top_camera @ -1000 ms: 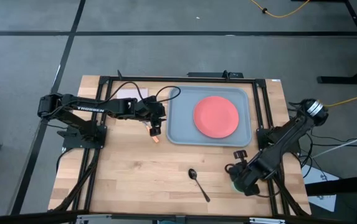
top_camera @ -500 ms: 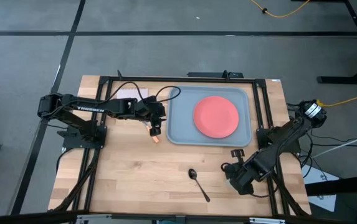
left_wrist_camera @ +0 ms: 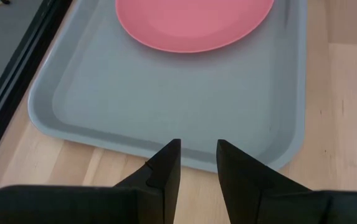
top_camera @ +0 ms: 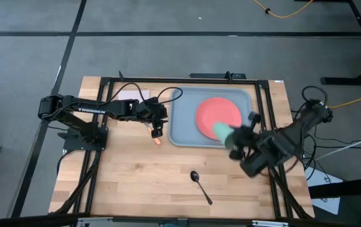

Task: Pick and place plate/cup/fork/spoon on tray
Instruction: Put the green cup beside the pink plate on the gray serving tray

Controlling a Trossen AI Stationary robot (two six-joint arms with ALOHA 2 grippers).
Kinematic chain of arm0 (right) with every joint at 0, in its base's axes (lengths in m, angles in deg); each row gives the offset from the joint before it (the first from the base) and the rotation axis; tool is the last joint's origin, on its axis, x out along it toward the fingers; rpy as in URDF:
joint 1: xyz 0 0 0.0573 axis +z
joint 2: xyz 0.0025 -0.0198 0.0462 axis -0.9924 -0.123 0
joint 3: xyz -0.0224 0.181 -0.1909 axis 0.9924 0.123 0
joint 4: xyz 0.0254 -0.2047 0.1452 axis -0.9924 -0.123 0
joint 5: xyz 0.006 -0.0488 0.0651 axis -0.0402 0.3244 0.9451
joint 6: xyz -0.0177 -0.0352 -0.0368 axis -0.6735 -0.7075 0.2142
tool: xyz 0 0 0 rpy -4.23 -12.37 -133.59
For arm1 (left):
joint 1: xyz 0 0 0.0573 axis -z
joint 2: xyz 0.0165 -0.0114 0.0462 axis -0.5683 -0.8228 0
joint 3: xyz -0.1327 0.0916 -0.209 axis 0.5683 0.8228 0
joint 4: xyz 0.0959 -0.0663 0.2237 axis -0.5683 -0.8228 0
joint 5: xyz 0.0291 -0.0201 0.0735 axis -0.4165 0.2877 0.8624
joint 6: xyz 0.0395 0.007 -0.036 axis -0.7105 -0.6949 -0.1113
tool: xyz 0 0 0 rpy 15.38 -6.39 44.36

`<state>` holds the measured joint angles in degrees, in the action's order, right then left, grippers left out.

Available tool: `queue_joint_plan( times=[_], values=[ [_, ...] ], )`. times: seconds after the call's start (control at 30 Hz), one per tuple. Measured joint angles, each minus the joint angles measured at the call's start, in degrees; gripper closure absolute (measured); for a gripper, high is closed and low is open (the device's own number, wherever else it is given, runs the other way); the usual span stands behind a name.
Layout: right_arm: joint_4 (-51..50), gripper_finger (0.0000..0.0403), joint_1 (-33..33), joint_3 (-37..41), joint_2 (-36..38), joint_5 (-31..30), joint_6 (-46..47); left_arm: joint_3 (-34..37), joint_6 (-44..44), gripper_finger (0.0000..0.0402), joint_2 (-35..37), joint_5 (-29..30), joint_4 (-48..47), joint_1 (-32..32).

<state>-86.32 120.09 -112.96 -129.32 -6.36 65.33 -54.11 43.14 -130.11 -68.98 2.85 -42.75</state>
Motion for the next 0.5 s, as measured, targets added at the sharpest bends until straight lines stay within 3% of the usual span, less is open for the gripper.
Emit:
queue_joint_plan(
  times=[0.13, 0.23, 0.37, 0.5],
  values=[
    [-0.8, 0.0401, -6.5, 2.4, 2.4, -6.8, 7.3, 0.0, 0.0, 0.0305, 0.0, 0.0, -0.1, 0.0],
    [-0.9, 0.0401, -13.1, 6.1, 4.1, -7.1, 11.6, 0.0, 0.1, 0.0305, 0.0, 0.0, -0.8, 0.0],
    [-1.1, 0.0401, -22.6, 11.8, 5.4, -3.2, 14.6, 0.0, 0.9, 0.0305, 0.0, 0.0, -1.2, 0.0],
    [-1.0, 0.0401, -32.4, 14.4, 6.3, 3.6, 11.6, 0.0, 1.9, 0.0305, 0.0, 0.0, -1.5, 0.0]
  ],
)
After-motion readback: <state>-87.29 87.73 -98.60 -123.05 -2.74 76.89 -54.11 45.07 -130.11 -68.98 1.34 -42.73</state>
